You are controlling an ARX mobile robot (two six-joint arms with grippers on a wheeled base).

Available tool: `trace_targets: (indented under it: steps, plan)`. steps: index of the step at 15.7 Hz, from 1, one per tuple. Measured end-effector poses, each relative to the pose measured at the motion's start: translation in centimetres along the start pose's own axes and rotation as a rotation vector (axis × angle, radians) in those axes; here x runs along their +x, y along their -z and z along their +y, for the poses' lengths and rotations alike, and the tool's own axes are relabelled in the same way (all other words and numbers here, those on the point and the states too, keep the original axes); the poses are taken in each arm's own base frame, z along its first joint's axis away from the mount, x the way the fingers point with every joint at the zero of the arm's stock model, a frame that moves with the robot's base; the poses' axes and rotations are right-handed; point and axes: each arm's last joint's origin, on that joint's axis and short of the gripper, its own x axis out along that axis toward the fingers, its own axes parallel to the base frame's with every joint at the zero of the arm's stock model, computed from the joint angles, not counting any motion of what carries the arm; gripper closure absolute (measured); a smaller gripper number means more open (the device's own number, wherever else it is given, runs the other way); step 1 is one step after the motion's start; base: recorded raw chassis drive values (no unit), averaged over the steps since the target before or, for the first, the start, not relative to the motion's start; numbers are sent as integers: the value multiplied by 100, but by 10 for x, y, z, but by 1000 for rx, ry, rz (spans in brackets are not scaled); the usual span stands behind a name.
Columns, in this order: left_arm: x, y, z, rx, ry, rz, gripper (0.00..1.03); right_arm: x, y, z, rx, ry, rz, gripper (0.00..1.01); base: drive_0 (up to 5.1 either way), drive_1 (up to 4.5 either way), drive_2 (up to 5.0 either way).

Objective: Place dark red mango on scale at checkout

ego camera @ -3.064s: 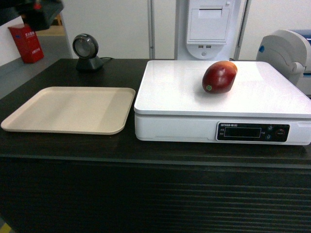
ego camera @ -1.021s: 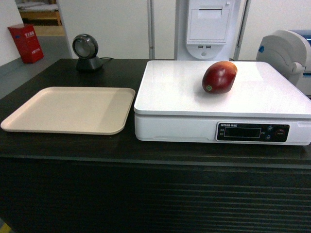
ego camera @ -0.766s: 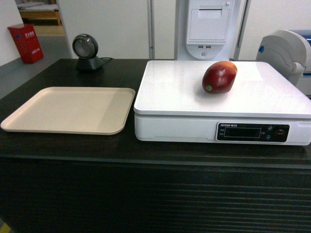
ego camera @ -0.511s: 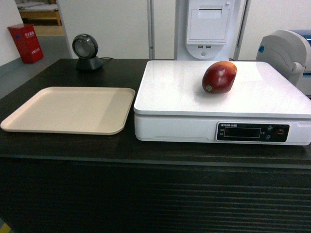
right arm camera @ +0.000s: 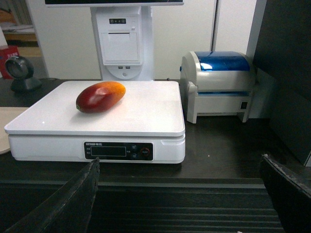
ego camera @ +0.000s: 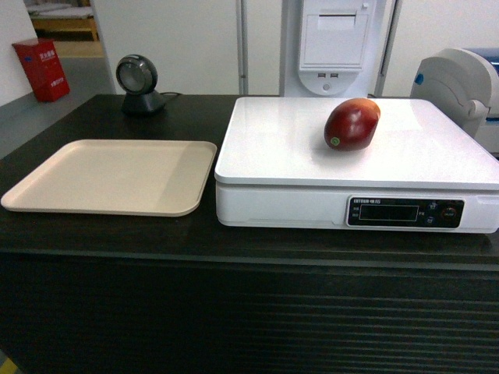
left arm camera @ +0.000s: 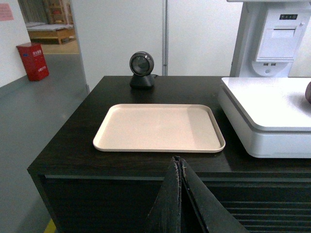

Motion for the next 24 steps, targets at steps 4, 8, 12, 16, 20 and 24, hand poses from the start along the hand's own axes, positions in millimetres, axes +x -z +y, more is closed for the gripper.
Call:
trace_targets:
  steps: [4, 8, 12, 16, 20, 24]
  plan:
    - [0, 0, 0, 0, 0, 0, 55, 0, 0, 0, 0, 0, 0, 3, 0, 0, 0]
    - [0, 0, 0, 0, 0, 0, 3, 0, 0, 0, 0, 0, 0, 3, 0, 0, 0]
    - [0, 0, 0, 0, 0, 0, 5, 0, 0, 0, 0, 0, 0, 3, 0, 0, 0]
    - [0, 0, 0, 0, 0, 0, 5, 0, 0, 0, 0, 0, 0, 3, 0, 0, 0]
    - [0, 0, 0, 0, 0, 0, 5, 0, 0, 0, 0, 0, 0, 3, 0, 0, 0]
    - [0, 0, 0, 0, 0, 0, 5, 0, 0, 0, 0, 0, 0, 3, 0, 0, 0]
